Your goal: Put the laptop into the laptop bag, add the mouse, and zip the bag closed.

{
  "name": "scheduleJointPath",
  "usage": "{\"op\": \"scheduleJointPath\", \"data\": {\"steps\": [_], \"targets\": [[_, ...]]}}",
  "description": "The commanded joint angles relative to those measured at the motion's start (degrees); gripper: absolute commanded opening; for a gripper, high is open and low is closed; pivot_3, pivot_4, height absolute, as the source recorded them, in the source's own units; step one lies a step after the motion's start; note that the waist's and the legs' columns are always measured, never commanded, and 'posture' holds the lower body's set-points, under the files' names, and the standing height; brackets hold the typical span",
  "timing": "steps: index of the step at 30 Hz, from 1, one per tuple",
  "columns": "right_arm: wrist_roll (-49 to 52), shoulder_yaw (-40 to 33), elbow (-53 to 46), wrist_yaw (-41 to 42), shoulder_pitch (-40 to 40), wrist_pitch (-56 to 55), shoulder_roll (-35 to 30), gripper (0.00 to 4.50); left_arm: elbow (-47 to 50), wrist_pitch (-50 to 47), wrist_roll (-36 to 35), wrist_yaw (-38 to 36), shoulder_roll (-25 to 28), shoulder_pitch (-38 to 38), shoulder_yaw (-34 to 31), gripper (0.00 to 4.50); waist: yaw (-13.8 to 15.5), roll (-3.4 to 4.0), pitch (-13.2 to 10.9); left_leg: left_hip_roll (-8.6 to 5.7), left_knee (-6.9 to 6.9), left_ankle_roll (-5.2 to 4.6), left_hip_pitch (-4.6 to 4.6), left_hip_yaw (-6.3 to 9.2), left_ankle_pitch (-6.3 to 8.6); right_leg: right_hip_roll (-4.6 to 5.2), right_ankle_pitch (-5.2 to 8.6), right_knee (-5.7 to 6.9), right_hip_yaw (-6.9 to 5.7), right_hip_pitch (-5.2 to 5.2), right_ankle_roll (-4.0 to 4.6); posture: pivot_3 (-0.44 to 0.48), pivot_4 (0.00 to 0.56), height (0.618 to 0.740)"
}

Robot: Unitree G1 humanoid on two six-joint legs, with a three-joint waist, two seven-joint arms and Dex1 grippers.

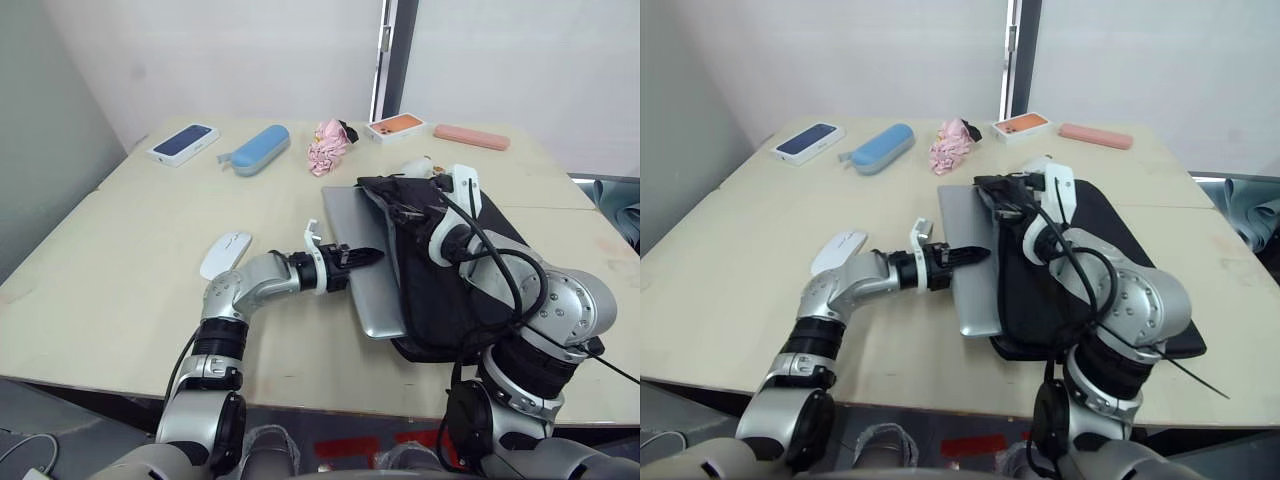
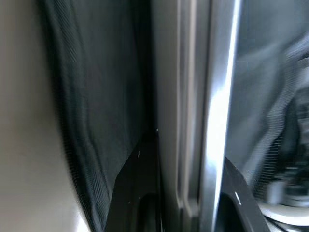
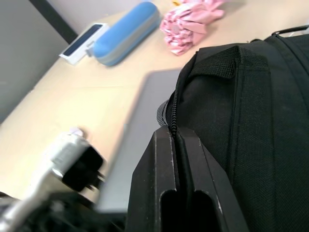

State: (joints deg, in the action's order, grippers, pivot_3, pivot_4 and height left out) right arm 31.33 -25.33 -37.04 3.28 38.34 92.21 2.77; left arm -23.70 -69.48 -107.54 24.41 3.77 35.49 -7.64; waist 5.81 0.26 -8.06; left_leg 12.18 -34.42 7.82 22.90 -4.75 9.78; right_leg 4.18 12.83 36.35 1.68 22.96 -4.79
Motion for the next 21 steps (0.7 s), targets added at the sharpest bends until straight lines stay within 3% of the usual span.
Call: {"op": "scheduleJointPath", "data": {"steps": [1, 6, 10, 21], "targets": [[1.1, 0.6, -2.1, -0.3, 1.3, 0.3, 1.0, 0.01, 0.7, -2.9, -2.1, -7.4, -0.2, 3.5, -0.2, 0.38, -0.1, 0.01, 0.0, 0.00, 0.02, 0.01, 0.00, 0.00, 0.00, 0.00, 0.00, -0.01, 0.00, 0.00, 0.00, 0.000, 0.150, 0.740], [2.4, 1.2, -2.8, -0.1, -0.6, 0.3, 1.1, 0.01, -2.0, -9.0, 0.7, -15.6, 2.5, 4.6, 1.4, 0.38, -0.1, 0.03, 0.0, 0.00, 0.12, 0.01, -0.01, 0.00, -0.02, -0.01, 0.00, -0.09, -0.01, 0.01, 0.00, 0.000, 0.150, 0.740], [3.7, 2.5, -3.4, 0.1, -2.5, 0.3, 1.2, 0.01, -5.4, -9.6, 7.3, -20.8, 3.1, 6.2, 1.6, 0.38, 0.1, 0.05, 0.0, -0.01, 0.15, 0.02, 0.00, 0.00, -0.02, -0.01, 0.00, -0.11, -0.02, 0.00, -0.01, 0.000, 0.150, 0.740], [5.1, 3.0, -4.3, -1.5, -2.9, 0.3, 3.3, 0.01, -10.3, -2.8, 21.0, -24.9, -3.8, 9.4, -2.3, 0.38, 0.2, 0.07, 0.0, -0.04, 0.17, 0.02, 0.00, 0.00, -0.03, 0.04, -0.03, -0.11, -0.03, -0.02, -0.02, 0.000, 0.150, 0.740]]}}
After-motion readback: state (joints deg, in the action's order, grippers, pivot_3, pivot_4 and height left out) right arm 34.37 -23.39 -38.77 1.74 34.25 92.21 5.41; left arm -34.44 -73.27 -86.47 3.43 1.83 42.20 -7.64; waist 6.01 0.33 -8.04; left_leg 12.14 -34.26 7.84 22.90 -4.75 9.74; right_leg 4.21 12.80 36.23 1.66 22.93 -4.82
